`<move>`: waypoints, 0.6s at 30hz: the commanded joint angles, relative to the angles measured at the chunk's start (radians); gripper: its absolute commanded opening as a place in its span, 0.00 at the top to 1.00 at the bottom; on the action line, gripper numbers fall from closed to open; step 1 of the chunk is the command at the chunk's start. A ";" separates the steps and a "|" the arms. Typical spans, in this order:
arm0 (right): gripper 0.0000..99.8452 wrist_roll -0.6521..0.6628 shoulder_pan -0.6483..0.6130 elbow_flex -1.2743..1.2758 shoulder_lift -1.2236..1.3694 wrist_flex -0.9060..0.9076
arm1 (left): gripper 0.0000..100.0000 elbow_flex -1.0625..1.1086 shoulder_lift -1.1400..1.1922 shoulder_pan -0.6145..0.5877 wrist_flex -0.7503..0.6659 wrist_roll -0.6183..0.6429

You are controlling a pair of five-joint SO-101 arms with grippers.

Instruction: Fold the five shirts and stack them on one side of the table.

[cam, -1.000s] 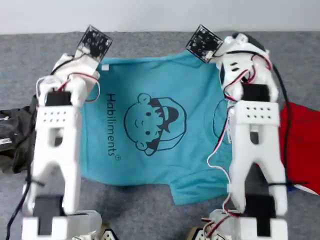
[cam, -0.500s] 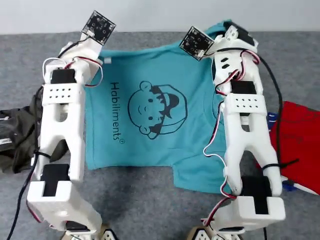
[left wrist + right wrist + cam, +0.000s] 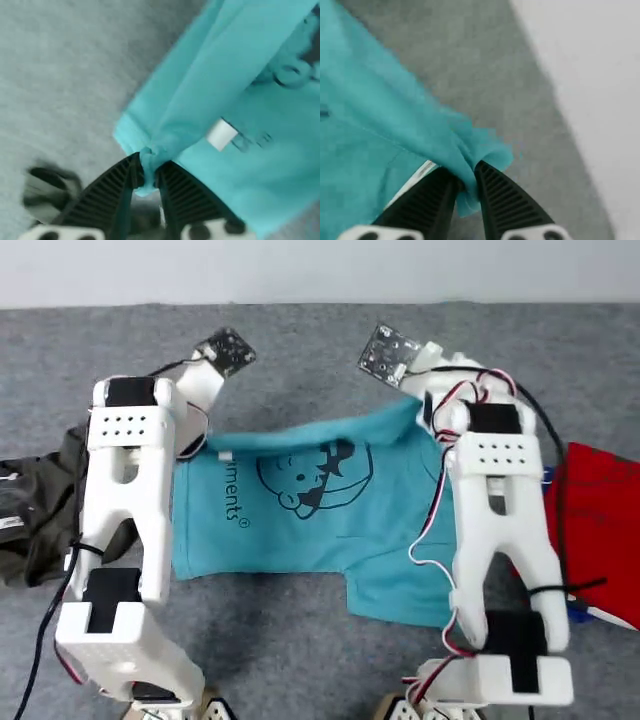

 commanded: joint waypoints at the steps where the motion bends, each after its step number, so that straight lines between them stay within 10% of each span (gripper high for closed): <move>1: 0.99 -0.008 0.001 -0.011 -0.096 0.173 | 0.99 -0.047 -0.011 0.005 0.109 -0.026; 18: 0.99 -0.066 0.007 -0.009 -0.133 0.869 | 0.99 -0.002 0.095 0.040 0.288 -0.032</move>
